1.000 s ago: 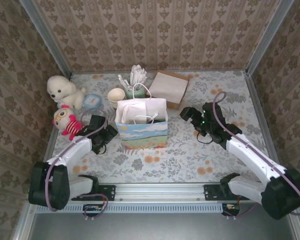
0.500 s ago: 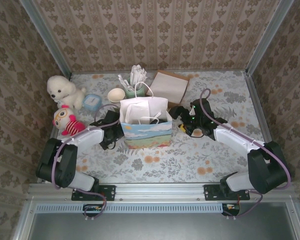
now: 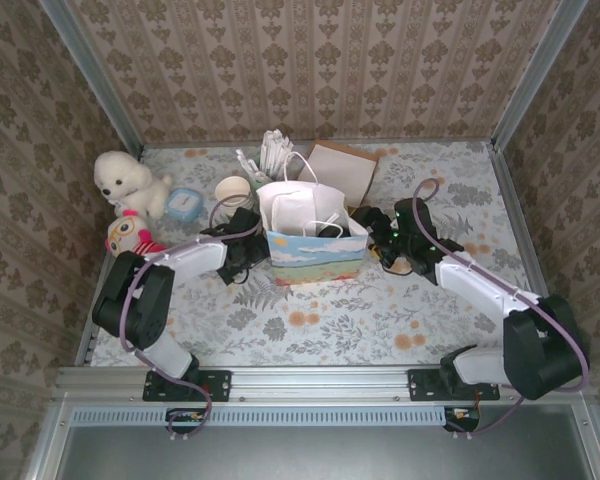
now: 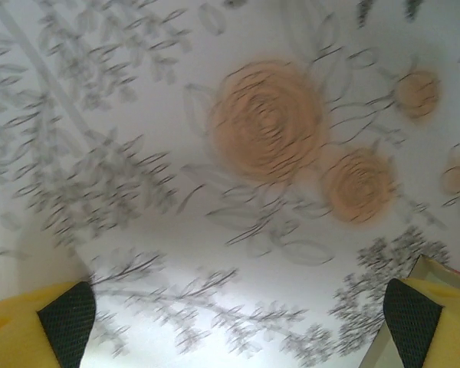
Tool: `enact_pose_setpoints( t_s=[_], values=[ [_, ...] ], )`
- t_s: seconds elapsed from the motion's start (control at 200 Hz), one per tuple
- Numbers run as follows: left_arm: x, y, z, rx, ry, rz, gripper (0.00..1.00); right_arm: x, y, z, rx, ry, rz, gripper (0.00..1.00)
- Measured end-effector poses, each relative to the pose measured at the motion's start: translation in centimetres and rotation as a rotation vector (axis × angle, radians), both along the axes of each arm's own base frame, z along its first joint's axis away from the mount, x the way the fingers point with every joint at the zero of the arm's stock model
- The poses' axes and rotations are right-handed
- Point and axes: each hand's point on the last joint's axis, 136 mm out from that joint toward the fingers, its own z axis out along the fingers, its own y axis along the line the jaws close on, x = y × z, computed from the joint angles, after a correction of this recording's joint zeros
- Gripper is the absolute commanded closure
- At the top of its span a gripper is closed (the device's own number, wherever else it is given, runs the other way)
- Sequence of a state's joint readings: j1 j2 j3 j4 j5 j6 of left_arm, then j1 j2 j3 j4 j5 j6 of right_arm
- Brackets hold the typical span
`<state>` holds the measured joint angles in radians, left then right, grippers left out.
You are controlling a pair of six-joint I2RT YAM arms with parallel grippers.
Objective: Pack the takeout coffee
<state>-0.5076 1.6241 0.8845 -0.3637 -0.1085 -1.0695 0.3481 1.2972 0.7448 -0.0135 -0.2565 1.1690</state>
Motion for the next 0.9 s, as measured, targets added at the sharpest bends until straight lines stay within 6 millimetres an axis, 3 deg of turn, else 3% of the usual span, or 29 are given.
enact_pose_setpoints(
  t_s=[0.28,0.44,0.585,0.675,0.75,0.9],
  values=[
    [2.6,-0.7,1.0,-0.035,-0.033,-0.018,0.00,-0.2,-5.0,1.3,-0.089,-0.034,-0.116,0.00],
    [2.7,1.0,3.0,-0.056,-0.077,0.020,0.00,-0.1,-9.7,2.8,-0.219,-0.083,-0.197,0.00],
    [2.0,4.3,7.1,-0.029,-0.215,0.073,0.00,-0.3,-14.0,4.9,-0.420,-0.187,-0.269,0.00],
    [1.6,7.5,8.6,0.032,-0.290,0.112,0.00,-0.5,-16.4,5.0,-0.586,-0.228,-0.294,0.00],
    [1.4,10.6,9.2,0.119,-0.329,0.137,0.00,-0.6,-18.1,3.9,-0.726,-0.235,-0.290,0.00],
    [1.0,15.6,10.2,0.339,-0.405,0.119,0.00,-0.9,-20.3,-1.0,-0.914,-0.175,-0.221,0.00]
  ],
)
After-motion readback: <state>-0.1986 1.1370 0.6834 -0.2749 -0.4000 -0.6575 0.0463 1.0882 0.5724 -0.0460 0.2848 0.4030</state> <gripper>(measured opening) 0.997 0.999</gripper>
